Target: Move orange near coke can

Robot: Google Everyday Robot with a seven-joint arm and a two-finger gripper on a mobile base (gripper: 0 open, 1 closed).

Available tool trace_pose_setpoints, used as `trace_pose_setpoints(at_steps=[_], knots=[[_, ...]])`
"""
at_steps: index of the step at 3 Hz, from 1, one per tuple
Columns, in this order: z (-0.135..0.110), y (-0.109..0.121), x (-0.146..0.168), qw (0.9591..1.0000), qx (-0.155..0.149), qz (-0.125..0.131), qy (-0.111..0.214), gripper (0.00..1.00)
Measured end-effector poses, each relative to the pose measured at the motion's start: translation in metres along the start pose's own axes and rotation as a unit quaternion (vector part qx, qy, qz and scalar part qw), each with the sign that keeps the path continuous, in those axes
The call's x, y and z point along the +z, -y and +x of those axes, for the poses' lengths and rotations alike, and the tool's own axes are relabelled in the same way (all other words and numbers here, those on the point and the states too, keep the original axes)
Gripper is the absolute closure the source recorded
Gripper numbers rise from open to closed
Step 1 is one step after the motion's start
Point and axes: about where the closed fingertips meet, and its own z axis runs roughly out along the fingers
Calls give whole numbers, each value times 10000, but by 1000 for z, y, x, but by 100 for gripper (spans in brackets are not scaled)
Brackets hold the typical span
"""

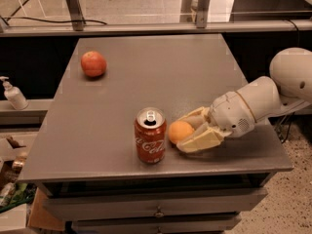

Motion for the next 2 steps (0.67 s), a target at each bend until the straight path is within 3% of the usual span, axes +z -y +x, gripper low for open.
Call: trace_pose_setpoints(at_steps=[2], knots=[[-2, 0, 3, 10000, -17, -19, -8, 12]])
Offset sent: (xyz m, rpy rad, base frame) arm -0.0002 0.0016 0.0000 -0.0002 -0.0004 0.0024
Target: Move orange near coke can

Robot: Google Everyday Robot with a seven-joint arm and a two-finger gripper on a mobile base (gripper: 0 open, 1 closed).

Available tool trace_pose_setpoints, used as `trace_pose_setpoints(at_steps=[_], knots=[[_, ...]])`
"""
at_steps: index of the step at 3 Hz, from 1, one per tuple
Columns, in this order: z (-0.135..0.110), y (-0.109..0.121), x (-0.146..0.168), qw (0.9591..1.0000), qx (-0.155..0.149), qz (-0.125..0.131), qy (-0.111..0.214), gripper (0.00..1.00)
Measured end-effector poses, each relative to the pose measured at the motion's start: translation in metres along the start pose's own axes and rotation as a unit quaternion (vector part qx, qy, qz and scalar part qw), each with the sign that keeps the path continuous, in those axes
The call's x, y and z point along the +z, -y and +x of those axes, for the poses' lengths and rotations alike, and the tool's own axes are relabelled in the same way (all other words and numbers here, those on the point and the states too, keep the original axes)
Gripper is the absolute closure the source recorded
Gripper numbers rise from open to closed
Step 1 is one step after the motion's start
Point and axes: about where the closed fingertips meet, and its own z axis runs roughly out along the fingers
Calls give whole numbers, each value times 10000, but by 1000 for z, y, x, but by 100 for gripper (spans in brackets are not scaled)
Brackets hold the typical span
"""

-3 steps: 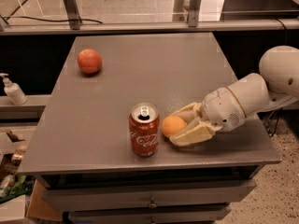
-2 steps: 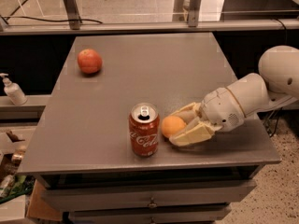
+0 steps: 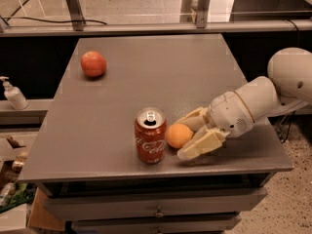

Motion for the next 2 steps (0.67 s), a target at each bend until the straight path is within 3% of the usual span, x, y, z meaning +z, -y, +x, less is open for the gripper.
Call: trace_pose_setpoints(at_steps=[1, 2], knots=[[-1, 0, 1, 10000, -8, -9, -4, 0], [-1, 0, 1, 10000, -9, -10, -4, 0]])
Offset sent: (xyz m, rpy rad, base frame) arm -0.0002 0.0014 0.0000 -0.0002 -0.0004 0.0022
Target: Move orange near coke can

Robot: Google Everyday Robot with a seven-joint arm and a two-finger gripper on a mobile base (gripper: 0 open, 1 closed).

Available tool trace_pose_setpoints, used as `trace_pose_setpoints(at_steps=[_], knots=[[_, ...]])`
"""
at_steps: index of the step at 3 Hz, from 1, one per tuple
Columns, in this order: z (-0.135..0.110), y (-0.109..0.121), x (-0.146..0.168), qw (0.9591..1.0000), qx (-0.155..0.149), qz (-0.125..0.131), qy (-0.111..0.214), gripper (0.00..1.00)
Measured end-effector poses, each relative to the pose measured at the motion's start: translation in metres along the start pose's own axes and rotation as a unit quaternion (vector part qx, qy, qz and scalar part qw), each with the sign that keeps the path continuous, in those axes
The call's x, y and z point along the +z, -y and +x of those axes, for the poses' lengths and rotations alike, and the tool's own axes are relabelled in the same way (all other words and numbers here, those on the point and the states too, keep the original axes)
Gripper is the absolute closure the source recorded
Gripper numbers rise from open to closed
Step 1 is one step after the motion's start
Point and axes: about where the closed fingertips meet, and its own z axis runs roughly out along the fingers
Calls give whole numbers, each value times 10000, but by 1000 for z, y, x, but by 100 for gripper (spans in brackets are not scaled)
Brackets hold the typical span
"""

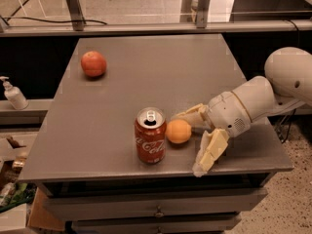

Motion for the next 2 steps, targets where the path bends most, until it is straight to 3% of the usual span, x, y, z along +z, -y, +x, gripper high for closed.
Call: trace_pose_setpoints(at_steps=[1, 2], knots=[[-5, 3, -2, 9999, -96, -5, 95, 0], [-30, 15, -25, 9980, -501, 137, 360, 0]])
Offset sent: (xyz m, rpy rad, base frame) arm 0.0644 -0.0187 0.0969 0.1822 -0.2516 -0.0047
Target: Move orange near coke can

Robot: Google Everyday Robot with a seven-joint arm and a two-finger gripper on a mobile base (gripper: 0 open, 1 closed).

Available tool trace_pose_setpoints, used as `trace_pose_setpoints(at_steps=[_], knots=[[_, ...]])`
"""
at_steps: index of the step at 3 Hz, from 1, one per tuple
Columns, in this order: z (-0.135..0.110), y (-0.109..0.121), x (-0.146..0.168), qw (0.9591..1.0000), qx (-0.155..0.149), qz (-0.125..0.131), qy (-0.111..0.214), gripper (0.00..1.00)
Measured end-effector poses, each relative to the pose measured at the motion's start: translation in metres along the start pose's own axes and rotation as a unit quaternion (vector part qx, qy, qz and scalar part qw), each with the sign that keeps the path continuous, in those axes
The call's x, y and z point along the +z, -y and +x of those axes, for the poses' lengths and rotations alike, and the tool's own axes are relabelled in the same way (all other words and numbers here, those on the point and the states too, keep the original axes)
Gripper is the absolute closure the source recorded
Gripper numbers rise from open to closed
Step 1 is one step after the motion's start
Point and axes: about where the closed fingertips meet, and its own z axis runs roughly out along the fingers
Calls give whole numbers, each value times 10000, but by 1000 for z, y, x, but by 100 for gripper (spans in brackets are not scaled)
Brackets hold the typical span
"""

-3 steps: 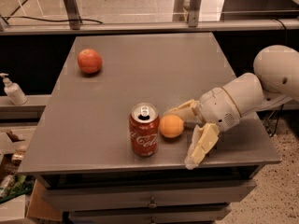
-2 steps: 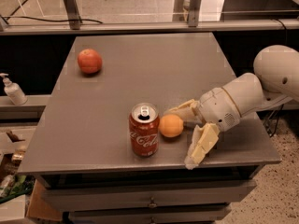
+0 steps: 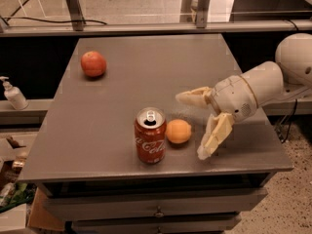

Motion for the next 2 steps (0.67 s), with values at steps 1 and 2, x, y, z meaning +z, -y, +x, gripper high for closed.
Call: trace_pose_setpoints(at_steps=[1, 2], knots=[[-27, 17, -28, 9989, -362, 246, 146, 0], [-41, 25, -59, 9964, -661, 492, 176, 0]])
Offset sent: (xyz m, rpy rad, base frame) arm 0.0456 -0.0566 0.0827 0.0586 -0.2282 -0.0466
